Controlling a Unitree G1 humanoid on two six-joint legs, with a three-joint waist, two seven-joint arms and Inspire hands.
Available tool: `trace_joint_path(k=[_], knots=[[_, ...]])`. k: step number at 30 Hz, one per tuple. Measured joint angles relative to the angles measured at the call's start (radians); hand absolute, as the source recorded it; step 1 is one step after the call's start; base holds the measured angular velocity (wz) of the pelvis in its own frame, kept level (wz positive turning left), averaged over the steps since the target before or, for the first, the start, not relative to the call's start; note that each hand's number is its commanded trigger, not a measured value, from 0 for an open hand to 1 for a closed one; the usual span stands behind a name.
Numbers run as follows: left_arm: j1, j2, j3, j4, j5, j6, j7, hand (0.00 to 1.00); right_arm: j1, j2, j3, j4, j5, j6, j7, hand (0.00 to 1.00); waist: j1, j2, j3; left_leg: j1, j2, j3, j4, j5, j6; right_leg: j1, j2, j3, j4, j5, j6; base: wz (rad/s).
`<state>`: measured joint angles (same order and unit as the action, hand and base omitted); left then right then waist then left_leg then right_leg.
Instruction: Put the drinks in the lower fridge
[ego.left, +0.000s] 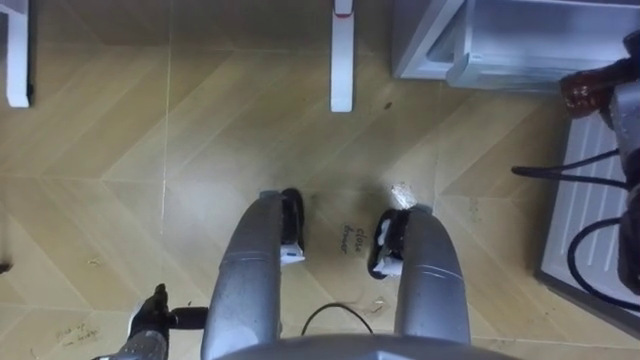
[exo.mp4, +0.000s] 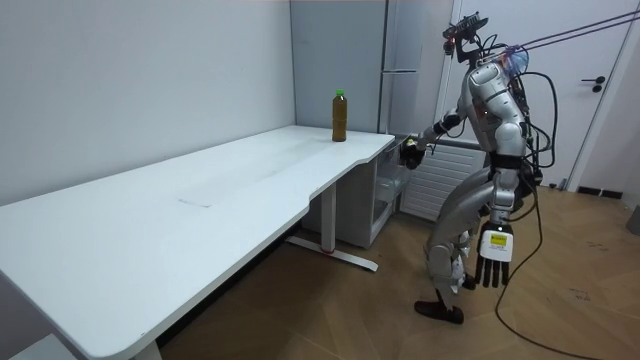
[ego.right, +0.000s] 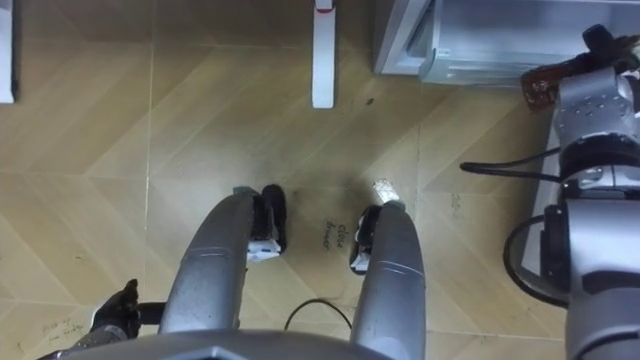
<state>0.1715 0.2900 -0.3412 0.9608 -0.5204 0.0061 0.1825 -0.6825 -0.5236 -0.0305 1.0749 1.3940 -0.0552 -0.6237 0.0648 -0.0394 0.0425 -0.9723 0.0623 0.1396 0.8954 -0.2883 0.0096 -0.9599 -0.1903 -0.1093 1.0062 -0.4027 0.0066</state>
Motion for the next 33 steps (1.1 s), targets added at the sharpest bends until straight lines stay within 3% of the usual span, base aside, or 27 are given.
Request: trace_joint_path(k=[9, 22, 33], knots=[[-0.001, 0.002, 0.005, -0.003, 0.002, 0.004, 0.000, 0.00, 0.000, -0.001, -0.001, -0.002, 0.176, -0.001, 0.084, 0.00, 0.008, -0.002, 0.0009, -0.001, 0.016, 0.010, 0.002, -0.001, 0.001, -0.001, 0.004, -0.005, -0.006, 0.003, -0.006, -0.02], [-0.001, 0.002, 0.005, -0.013, 0.002, 0.023, -0.032, 0.00, 0.000, 0.001, -0.001, -0.015, 0.219, -0.001, 0.200, 0.00, 0.022, -0.002, 0.0004, 0.002, 0.019, 0.010, 0.006, -0.002, 0.003, 0.005, 0.006, -0.006, -0.007, 0.008, -0.007, 0.00], [-0.001, 0.020, 0.006, -0.039, 0.001, 0.032, -0.070, 0.00, 0.020, 0.005, -0.001, -0.015, 0.266, 0.014, 0.296, 0.00, 0.021, -0.004, 0.0016, 0.012, 0.029, 0.017, 0.007, -0.003, 0.002, 0.013, 0.017, 0.001, -0.007, 0.008, -0.007, -0.01]])
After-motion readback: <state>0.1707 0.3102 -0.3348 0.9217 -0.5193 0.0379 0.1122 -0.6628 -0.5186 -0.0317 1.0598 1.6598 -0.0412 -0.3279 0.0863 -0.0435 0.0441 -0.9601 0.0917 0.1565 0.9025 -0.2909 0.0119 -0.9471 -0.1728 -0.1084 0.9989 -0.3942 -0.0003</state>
